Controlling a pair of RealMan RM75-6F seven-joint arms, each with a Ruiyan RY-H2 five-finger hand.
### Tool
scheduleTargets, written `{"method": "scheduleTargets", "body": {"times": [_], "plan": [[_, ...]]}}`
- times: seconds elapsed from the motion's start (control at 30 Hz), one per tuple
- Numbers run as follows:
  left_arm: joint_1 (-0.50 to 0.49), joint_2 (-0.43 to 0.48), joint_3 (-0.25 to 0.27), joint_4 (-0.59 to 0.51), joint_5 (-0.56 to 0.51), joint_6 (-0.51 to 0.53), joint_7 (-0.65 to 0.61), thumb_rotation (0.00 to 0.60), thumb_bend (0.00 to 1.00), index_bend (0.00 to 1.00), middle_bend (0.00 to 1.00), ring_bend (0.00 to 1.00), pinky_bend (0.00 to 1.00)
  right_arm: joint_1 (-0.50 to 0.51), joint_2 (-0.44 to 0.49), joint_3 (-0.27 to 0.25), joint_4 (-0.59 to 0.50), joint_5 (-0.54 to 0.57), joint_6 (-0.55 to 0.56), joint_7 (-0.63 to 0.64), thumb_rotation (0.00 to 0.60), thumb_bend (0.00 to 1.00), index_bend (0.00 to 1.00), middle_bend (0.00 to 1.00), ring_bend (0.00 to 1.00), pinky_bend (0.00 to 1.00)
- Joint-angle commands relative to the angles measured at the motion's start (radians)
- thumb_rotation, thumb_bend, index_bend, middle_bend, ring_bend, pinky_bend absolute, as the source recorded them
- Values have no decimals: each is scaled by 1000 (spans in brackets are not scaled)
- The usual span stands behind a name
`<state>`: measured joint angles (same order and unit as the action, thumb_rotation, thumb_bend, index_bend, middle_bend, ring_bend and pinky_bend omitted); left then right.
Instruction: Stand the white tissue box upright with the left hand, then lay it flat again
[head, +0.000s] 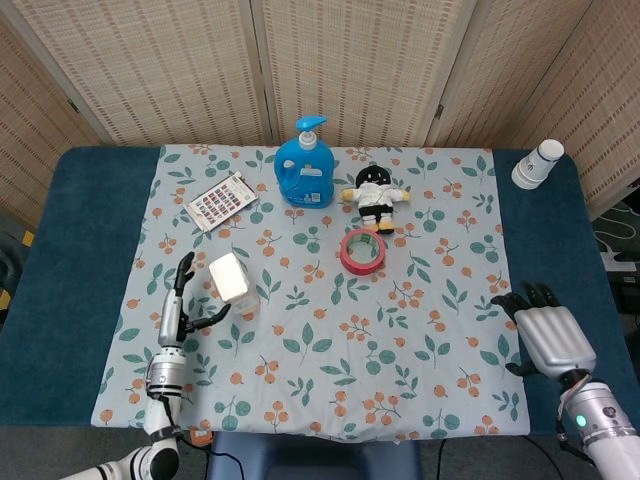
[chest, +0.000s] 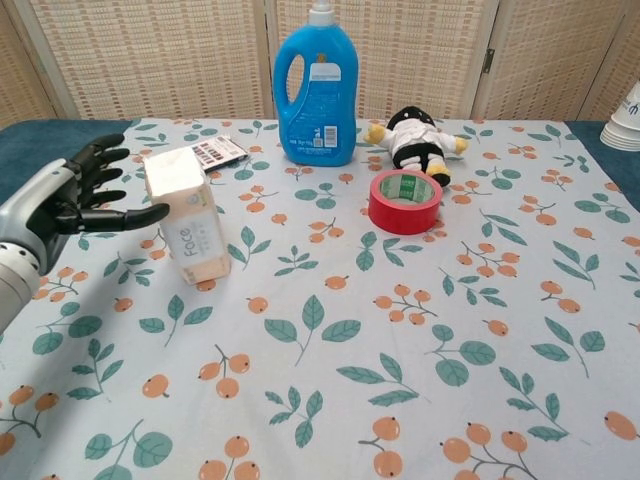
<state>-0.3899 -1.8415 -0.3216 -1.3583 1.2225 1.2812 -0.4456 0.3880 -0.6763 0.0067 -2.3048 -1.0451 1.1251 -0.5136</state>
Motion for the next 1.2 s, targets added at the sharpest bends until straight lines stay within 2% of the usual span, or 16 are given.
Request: {"method": "scheduleTargets", "body": {"times": [0.03, 0.3, 0.47, 0.53, 0.63, 0.83, 0.93, 1.07, 1.2], "plan": [[29, 55, 7, -58, 4, 20, 29, 600, 164, 0, 0, 0, 94, -1, 1, -1, -5, -8, 2, 0, 600, 54, 202, 179, 0, 0], [96, 218, 34, -202, 19, 57, 88, 600, 163, 0, 0, 0, 86, -10, 10, -3, -27, -44, 15, 7, 600, 54, 202, 180, 0, 0], [117, 315, 27, -281, 13, 60, 121, 600, 162, 0, 0, 0, 85, -15, 18, -6, -35, -63, 14, 17, 600, 53, 202, 179, 0, 0], [115, 342, 19, -312, 0, 63, 176, 600, 164, 0, 0, 0, 89, -17, 22, -7, -38, -69, 14, 22, 600, 53, 202, 179, 0, 0], [88, 392, -1, -383, -73, 49, 382, 600, 191, 0, 0, 0, 93, -21, 28, -6, -40, -79, 15, 32, 600, 54, 202, 179, 0, 0], [-27, 543, -79, -596, -267, -36, 746, 600, 205, 0, 0, 0, 95, -27, 38, -7, -42, -96, 14, 46, 600, 54, 202, 180, 0, 0], [-110, 619, -112, -710, -427, -55, 955, 600, 203, 0, 11, 0, 92, -29, 42, -5, -43, -100, 17, 53, 600, 54, 202, 180, 0, 0], [-251, 687, -149, -867, -703, 16, 1236, 600, 188, 0, 23, 0, 86, -33, 47, 0, -41, -104, 22, 65, 600, 54, 202, 179, 0, 0], [-403, 698, -168, -976, -947, 138, 1447, 600, 165, 0, 21, 0, 78, -39, 53, 3, -43, -115, 31, 73, 600, 54, 202, 179, 0, 0]]}}
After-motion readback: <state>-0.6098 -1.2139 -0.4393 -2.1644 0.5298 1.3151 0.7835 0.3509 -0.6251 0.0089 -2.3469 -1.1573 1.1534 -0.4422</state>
